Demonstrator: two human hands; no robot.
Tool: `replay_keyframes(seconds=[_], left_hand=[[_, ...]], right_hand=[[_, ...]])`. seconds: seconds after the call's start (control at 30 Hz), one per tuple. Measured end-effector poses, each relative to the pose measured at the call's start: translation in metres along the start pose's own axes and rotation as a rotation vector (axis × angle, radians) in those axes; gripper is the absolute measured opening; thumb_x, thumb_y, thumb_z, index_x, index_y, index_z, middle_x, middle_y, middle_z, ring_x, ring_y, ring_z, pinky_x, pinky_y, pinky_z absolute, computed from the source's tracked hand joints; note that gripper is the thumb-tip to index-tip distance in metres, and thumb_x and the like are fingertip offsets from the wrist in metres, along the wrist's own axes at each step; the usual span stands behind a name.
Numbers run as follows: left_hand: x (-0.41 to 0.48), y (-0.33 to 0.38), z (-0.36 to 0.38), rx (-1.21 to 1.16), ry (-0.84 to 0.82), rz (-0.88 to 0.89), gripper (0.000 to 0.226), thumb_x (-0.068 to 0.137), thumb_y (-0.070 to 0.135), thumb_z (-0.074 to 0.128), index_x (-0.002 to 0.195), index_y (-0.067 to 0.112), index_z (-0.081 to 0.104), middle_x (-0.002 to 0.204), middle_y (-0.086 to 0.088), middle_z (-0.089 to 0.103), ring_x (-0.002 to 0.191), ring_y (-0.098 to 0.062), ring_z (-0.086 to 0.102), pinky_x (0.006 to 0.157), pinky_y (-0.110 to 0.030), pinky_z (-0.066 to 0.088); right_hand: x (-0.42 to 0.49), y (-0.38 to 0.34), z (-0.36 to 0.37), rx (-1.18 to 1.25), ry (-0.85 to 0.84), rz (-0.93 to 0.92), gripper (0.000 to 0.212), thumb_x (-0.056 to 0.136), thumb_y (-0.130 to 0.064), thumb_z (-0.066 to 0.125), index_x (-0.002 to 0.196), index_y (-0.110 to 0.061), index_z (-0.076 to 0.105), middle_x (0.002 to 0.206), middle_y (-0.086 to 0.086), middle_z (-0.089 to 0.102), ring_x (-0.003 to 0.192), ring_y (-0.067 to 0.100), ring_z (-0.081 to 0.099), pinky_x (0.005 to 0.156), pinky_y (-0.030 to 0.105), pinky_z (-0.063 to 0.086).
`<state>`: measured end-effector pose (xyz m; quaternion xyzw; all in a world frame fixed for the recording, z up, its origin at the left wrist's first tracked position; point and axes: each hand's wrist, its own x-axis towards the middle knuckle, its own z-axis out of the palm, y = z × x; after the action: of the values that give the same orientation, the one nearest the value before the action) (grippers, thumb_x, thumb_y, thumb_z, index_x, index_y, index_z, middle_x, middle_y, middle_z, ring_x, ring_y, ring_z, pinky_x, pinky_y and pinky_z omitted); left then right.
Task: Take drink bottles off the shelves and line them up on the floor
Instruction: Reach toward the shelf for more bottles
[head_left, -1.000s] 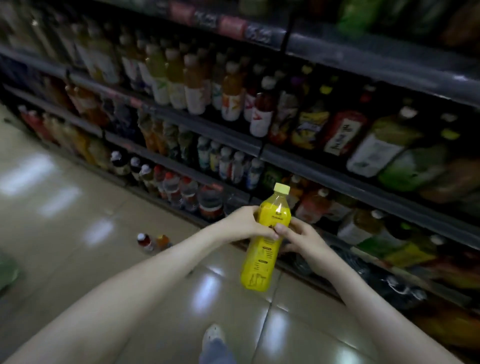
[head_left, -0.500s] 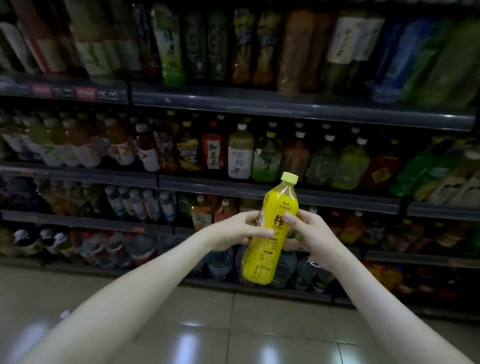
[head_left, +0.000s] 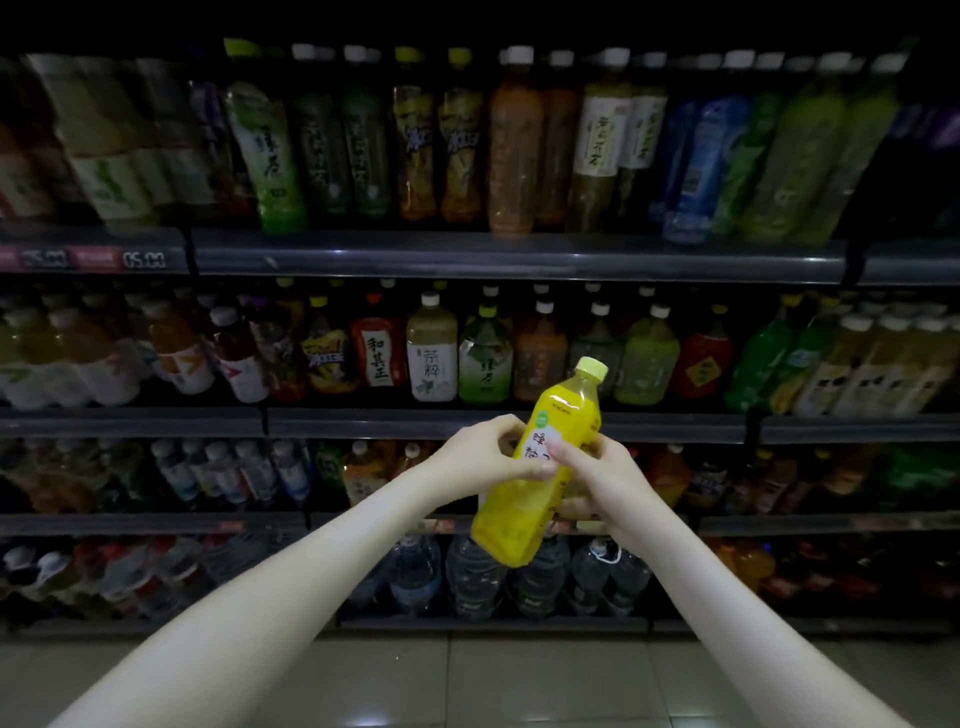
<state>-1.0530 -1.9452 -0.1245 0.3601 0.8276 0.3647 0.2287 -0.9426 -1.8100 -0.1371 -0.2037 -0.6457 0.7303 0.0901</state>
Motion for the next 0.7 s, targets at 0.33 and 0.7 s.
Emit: replay_keyframes(seconds=[0.33,0.7], left_hand=[[-0.003,-0.042,-0.016,-0.216,-0.229,-0.098,0.049,0.073,0.041,0.08,0.115,0.023,0.064,0.107,0.01,0.07,0.098,-0.003,0.065,0.09,-0.029,0.054],[-0.085,-0.088,-0.036,-0.091,0.014,-0.297,0.066,0.068,0.052,0.079,0.123,0.023,0.055,0.115,0.006,0.063,0.104,-0.011,0.061,0.091,-0.032,0.052]], right_hand=[[0.035,-0.002,0.013,0.061,-0.246,0.044,0.049,0.074,-0.023,0.065,0.119,-0.007,0.055,0.106,0.012,0.072,0.093,0.031,0.07,0.072,0.042,0.058],[0.022,0.039,0.1,0.128,-0.274,0.12,0.051,0.08,-0.026,0.072,0.122,-0.006,0.051,0.11,0.014,0.07,0.096,0.032,0.069,0.068,0.041,0.057]])
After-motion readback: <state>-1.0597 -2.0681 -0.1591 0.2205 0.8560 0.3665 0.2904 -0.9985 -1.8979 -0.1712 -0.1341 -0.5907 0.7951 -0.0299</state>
